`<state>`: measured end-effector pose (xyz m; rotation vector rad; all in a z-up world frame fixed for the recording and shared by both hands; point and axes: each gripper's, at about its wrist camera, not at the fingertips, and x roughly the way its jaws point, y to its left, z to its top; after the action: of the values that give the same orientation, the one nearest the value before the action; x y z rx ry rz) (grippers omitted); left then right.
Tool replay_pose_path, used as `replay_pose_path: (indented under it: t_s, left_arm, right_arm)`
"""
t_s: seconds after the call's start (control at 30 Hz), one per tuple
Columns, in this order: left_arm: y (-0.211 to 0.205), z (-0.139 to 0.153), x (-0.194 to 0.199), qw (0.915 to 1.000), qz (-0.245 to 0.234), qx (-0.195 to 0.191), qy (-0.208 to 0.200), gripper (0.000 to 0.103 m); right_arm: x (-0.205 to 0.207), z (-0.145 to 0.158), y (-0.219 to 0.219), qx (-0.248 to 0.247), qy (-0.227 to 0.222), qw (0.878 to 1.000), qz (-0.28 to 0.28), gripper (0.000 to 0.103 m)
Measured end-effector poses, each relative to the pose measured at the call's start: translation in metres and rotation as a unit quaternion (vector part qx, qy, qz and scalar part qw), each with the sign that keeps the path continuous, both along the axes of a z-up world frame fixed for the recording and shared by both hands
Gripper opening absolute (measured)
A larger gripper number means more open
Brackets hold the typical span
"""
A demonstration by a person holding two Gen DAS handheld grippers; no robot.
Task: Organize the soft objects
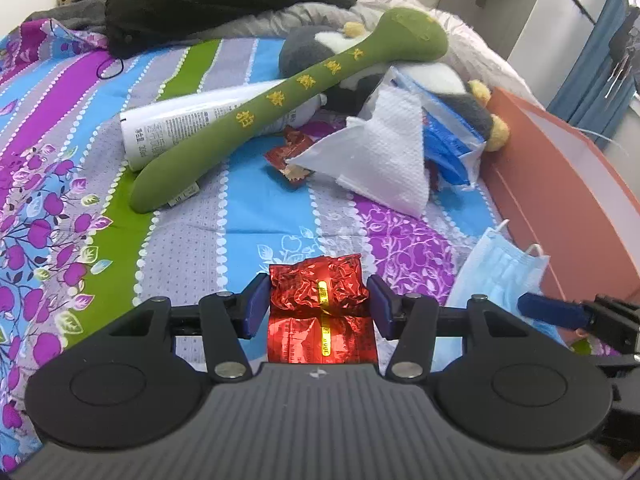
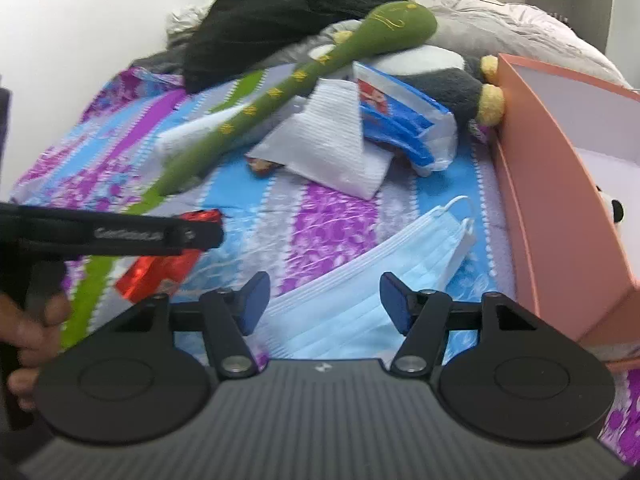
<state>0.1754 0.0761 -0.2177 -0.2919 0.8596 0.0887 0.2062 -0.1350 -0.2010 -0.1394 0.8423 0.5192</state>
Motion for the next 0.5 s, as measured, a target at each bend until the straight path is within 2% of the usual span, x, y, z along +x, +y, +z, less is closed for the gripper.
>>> replay_pose_path:
  t_s: [0.07, 0.13, 0.2, 0.27, 0.33, 0.43, 0.5]
  left_arm:
    - [0.005, -0.003, 0.008, 0.9998, 0.017, -0.005, 0.013, 0.058]
    - [0.010, -0.005, 0.019, 0.9991, 0.026, -0.021, 0.028, 0.058]
    - [0.011, -0.006, 0.029, 0.9988, 0.022, -0.013, 0.041, 0.058]
    - [0.011, -0.002, 0.035, 0.9985, 0.020, -0.004, 0.051, 0.058]
    - [0.011, 0.001, 0.036, 0.9983, 0.019, -0.012, 0.053, 0.058]
    - [0.007, 0.004, 0.036, 0.9985, 0.015, -0.009, 0.053, 0.058]
    - [0.002, 0.002, 0.033, 0.9990, 0.008, -0.008, 0.044, 0.058]
  right_arm:
    - [0.011, -0.014, -0.002, -0.052, 0.013, 0.998, -0.016, 0.077]
    - [0.020, -0.031, -0.006, -0.075, 0.033, 0.996, -0.026, 0.077]
    - [0.025, -0.043, -0.008, -0.079, 0.060, 0.995, -0.020, 0.076]
    - [0.022, -0.048, -0.008, -0.080, 0.063, 0.995, -0.010, 0.079]
    - [0.021, -0.050, -0.008, -0.082, 0.066, 0.994, -0.005, 0.077]
    - [0.022, -0.050, -0.011, -0.072, 0.070, 0.995, -0.004, 0.066]
    - [0.019, -0.050, -0.012, -0.068, 0.061, 0.996, 0.005, 0.055]
